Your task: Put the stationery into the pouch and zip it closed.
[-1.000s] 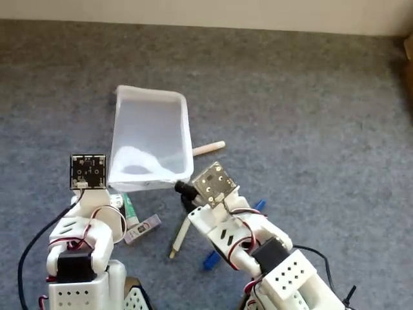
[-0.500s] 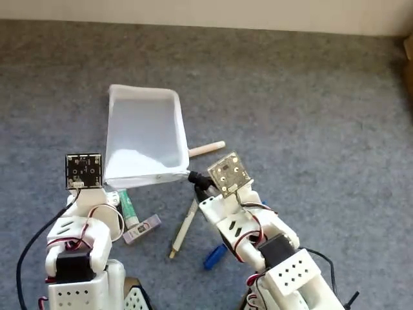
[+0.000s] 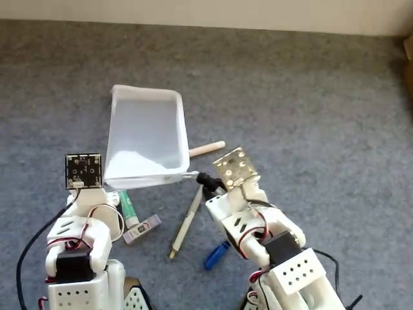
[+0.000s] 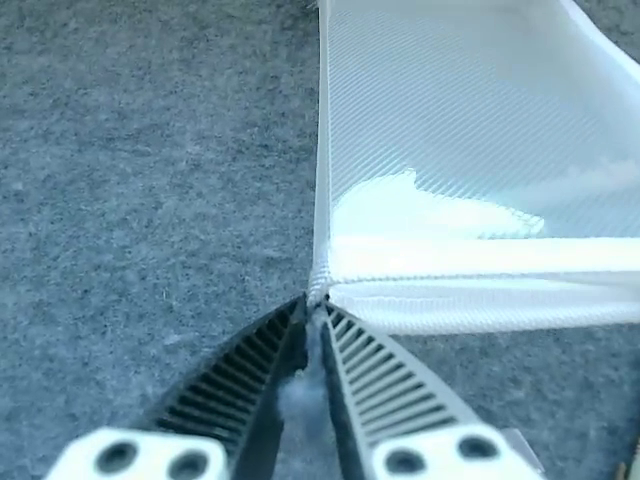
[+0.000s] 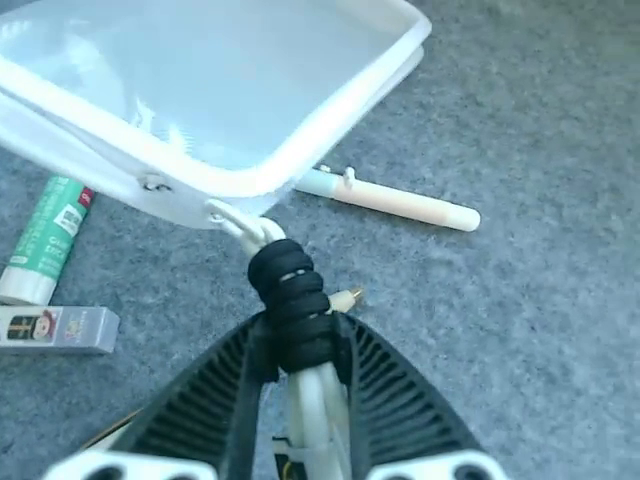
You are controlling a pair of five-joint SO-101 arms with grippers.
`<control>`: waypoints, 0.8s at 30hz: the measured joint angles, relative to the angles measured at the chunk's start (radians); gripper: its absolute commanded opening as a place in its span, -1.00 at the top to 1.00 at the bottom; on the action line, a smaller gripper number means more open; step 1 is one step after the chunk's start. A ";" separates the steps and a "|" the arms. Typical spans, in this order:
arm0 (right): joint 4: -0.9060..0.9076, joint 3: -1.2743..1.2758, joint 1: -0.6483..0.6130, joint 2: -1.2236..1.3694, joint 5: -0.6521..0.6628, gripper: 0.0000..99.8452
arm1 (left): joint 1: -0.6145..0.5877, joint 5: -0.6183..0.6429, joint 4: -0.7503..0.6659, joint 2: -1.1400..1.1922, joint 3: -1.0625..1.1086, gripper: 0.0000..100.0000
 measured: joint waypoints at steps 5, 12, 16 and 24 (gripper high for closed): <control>0.003 0.000 0.061 0.000 -0.025 0.99 | 0.000 0.000 0.000 0.000 0.000 0.95; 0.003 0.000 0.055 0.000 -0.028 0.99 | 0.000 0.000 0.000 0.000 0.000 0.88; 0.003 0.000 0.026 0.000 -0.029 0.99 | -0.003 -0.002 0.000 0.000 0.000 0.54; 0.068 -0.002 0.026 -0.023 -0.029 0.99 | -0.025 0.029 -0.095 0.000 0.084 0.39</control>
